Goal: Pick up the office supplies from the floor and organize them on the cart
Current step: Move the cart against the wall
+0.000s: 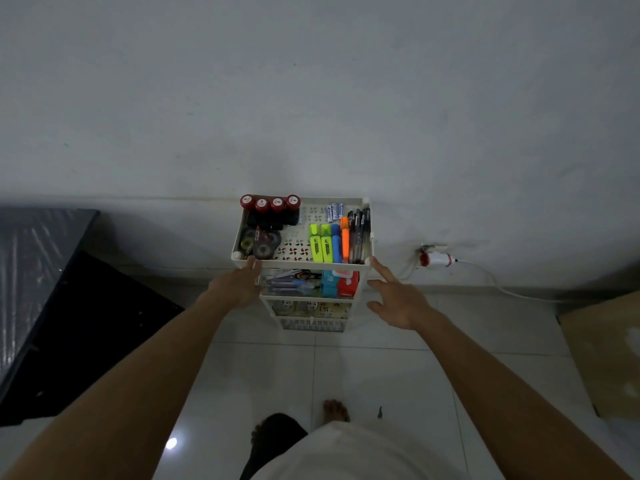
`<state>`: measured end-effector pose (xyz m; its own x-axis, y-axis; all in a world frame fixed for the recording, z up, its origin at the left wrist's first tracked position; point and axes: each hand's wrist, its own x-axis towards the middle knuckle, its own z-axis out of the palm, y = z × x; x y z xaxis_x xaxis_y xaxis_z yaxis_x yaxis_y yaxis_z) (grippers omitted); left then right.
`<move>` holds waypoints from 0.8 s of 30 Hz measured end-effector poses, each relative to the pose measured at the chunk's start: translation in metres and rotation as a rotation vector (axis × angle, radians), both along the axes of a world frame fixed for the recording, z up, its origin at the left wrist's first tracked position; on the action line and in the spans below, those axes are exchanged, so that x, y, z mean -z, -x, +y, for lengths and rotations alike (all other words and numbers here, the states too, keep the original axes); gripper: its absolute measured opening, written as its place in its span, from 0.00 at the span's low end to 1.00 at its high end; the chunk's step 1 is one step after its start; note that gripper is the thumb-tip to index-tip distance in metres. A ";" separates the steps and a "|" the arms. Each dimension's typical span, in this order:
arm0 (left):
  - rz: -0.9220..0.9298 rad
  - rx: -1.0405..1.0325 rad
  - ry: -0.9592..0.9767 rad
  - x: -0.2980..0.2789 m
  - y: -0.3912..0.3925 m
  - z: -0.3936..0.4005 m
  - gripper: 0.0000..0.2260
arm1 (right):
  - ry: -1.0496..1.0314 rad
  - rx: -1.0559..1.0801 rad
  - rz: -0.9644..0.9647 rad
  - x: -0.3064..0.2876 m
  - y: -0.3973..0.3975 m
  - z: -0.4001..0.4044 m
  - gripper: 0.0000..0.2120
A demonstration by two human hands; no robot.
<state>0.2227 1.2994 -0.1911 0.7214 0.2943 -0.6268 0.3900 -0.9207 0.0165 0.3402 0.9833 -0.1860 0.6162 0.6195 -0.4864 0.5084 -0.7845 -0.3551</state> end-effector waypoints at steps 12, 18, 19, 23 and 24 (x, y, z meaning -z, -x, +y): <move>0.002 -0.024 0.012 0.003 0.003 -0.001 0.31 | 0.122 -0.069 -0.070 -0.007 -0.012 0.011 0.24; -0.185 -0.186 0.076 0.000 0.008 -0.023 0.30 | 0.083 -0.031 -0.079 -0.012 -0.016 0.012 0.25; -0.221 -0.212 0.091 -0.001 0.010 -0.027 0.30 | 0.055 -0.005 -0.084 -0.011 -0.017 0.013 0.25; -0.336 -0.236 0.136 -0.014 0.018 -0.040 0.28 | -0.077 0.126 -0.079 -0.011 -0.019 0.014 0.22; -0.362 -0.240 0.150 -0.018 0.021 -0.043 0.27 | -0.097 0.152 -0.074 -0.012 -0.019 0.015 0.22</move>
